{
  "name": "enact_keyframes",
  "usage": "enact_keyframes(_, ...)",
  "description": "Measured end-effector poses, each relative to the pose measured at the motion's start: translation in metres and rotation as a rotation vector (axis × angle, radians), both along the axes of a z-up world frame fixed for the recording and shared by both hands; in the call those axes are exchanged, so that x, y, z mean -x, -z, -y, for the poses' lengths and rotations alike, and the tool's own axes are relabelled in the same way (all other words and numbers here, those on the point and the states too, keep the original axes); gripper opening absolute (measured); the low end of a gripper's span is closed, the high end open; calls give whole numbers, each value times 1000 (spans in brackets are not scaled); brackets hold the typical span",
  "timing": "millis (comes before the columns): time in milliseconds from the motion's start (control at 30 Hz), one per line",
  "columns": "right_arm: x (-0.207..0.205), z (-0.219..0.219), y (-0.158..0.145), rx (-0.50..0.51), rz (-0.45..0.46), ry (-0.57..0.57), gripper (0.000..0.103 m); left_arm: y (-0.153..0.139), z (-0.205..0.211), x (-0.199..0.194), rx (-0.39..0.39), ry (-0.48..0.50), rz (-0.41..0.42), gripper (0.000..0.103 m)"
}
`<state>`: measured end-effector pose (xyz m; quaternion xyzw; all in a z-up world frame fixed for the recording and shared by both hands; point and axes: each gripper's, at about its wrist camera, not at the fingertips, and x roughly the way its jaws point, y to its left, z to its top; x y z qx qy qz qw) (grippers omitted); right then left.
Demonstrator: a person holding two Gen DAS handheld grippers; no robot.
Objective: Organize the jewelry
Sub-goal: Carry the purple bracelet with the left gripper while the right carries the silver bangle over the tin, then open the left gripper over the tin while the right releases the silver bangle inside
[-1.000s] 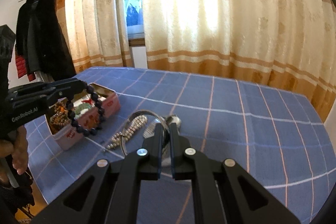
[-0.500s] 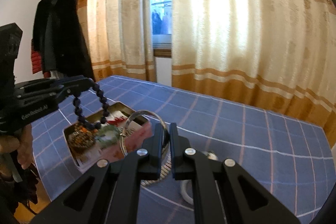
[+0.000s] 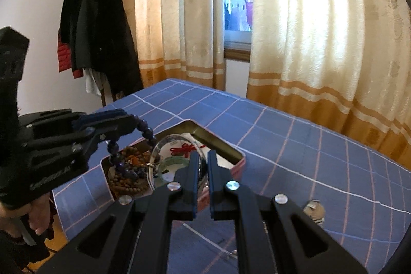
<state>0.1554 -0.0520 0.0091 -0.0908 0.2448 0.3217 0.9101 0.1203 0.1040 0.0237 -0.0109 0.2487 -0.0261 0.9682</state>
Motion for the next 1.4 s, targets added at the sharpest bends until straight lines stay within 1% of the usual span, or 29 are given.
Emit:
enact_keyframes(200,-5,-14,12,22,-38,-12,8,19,-10,0,37,-10,-40,13)
enact_keyframes(433,-10,-20,27,38,-82,-20,8,38,-13,-1,54,-16,-84,13)
enact_keyframes(900,-17,-30,39,56,-118,-27,9,47,-15,-1,45,-21,-114,13)
enact_keyframes(1067,-18,-32,42,60,-123,-27,9,50,-15,-3,37,-8,-129,14)
enact_keyframes(1300,-20,-34,46,60,-128,-25,9,52,-19,-4,63,-8,-141,14)
enact_keyframes(1367,-20,-34,46,59,-130,-26,10,52,-21,-5,73,-10,-145,16)
enact_keyframes(1400,-20,-35,48,58,-133,-27,10,52,-21,-4,75,-10,-146,23)
